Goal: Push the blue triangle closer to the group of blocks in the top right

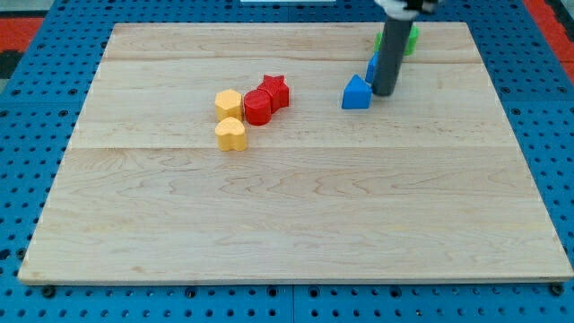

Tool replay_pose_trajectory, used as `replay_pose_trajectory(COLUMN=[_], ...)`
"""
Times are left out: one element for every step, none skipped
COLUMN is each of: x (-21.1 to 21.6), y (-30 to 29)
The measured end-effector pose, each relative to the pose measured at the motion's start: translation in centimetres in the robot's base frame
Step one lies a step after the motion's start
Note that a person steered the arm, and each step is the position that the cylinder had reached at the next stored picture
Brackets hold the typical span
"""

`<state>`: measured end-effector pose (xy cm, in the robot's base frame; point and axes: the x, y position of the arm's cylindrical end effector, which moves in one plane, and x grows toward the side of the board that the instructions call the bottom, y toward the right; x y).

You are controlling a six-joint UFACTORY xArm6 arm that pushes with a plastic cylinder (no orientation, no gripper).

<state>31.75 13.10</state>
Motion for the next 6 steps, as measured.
replay_pose_trajectory(x=[-2.8, 3.9, 9.3, 3.5, -2.6, 0.1], y=[0.1, 2.8, -0.4, -5.0, -4.7, -4.8])
